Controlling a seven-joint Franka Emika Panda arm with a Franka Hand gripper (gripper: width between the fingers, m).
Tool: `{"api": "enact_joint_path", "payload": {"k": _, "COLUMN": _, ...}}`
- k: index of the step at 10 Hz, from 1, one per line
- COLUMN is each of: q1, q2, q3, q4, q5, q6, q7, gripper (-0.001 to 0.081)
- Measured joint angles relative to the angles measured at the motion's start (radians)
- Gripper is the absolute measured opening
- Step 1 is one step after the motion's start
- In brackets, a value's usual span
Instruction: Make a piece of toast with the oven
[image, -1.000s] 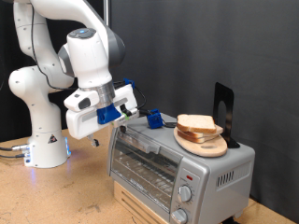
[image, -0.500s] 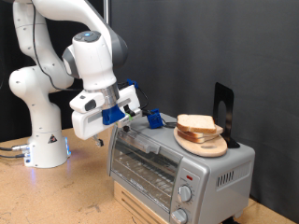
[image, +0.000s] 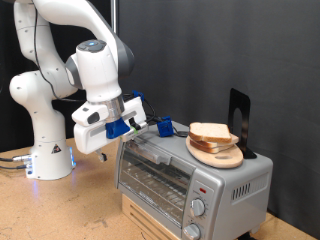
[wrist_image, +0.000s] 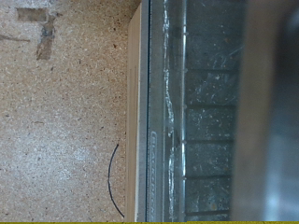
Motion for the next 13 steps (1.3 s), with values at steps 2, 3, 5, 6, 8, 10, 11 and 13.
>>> {"api": "enact_joint_path", "payload": {"k": 2, "q1": -0.004, "q2": -0.002, "q3": 0.000, "q4": -0.002, "q5": 0.001, "q6": 0.003, "q7": 0.000, "gripper": 0.0682}}
{"api": "enact_joint_path", "payload": {"k": 3, "q1": -0.004, "q2": -0.003, "q3": -0.001, "q4": -0.002, "q5": 0.002, "q6": 0.004, "q7": 0.000, "gripper": 0.0682}}
{"api": "enact_joint_path", "payload": {"k": 5, "q1": -0.005, "q2": -0.007, "q3": -0.002, "q4": -0.002, "q5": 0.011, "q6": 0.004, "q7": 0.001, "gripper": 0.0682}}
{"api": "enact_joint_path", "payload": {"k": 6, "q1": -0.005, "q2": -0.008, "q3": -0.003, "q4": -0.002, "q5": 0.017, "q6": 0.004, "q7": 0.001, "gripper": 0.0682}}
{"api": "enact_joint_path", "payload": {"k": 8, "q1": -0.008, "q2": -0.009, "q3": -0.005, "q4": -0.003, "q5": 0.022, "q6": 0.004, "q7": 0.001, "gripper": 0.0682}}
{"api": "enact_joint_path", "payload": {"k": 10, "q1": -0.013, "q2": -0.009, "q3": -0.013, "q4": -0.002, "q5": 0.024, "q6": 0.002, "q7": 0.000, "gripper": 0.0682}}
{"api": "enact_joint_path", "payload": {"k": 11, "q1": -0.015, "q2": -0.010, "q3": -0.020, "q4": 0.000, "q5": 0.024, "q6": -0.004, "q7": -0.001, "gripper": 0.0682}}
{"api": "enact_joint_path", "payload": {"k": 13, "q1": -0.022, "q2": -0.010, "q3": -0.044, "q4": 0.010, "q5": 0.025, "q6": -0.027, "q7": -0.013, "gripper": 0.0682}}
